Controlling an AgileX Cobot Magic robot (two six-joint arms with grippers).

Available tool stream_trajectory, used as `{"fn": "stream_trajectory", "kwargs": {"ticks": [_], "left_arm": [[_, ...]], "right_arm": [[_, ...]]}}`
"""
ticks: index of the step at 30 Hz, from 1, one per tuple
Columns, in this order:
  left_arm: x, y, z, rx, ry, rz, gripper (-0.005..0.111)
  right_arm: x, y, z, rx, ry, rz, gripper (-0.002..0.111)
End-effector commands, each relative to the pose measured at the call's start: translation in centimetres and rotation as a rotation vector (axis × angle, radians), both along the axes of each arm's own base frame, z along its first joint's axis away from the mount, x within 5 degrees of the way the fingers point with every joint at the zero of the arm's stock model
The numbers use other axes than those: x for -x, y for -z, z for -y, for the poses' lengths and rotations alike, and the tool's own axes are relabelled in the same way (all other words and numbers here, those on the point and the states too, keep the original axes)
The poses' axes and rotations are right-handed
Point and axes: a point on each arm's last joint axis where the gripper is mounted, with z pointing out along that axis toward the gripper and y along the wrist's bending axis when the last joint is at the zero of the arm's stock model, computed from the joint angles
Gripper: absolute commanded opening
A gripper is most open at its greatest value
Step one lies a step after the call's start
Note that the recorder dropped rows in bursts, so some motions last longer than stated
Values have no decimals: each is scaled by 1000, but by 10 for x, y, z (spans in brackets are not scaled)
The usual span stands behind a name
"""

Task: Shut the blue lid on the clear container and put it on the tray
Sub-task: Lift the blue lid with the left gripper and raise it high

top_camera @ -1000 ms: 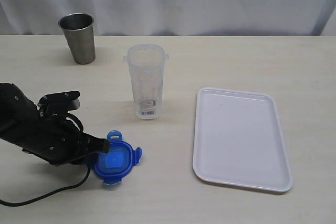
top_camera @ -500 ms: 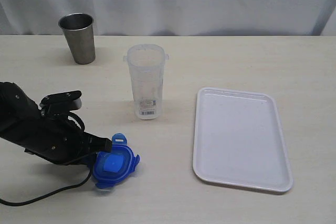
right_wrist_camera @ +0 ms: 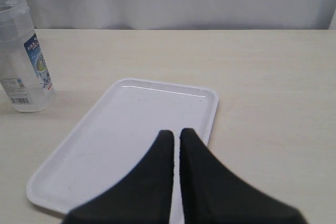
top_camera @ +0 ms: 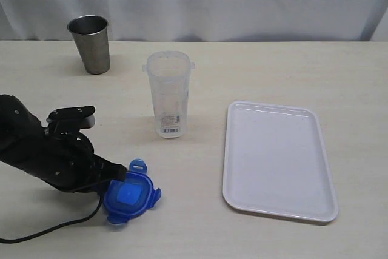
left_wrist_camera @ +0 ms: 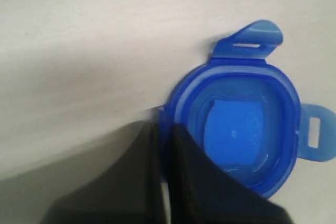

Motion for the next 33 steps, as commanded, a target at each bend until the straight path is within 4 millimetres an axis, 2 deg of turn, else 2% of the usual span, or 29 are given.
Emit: {"fn": "stream_trajectory", "kwargs": {"ticks": [1, 16, 24, 33], "left_arm": [[2, -23, 2, 25, 36, 80, 0], [11, -99, -7, 67, 65, 417, 0], [7, -128, -18, 8, 37, 663, 0], [-9, -150, -27, -112, 5, 966, 0]], "right_arm": [[0, 1, 1, 13, 5, 1, 5], [0, 1, 1, 13, 5, 1, 5], [0, 1, 1, 13, 5, 1, 5], [0, 1, 1, 13, 5, 1, 5]]}}
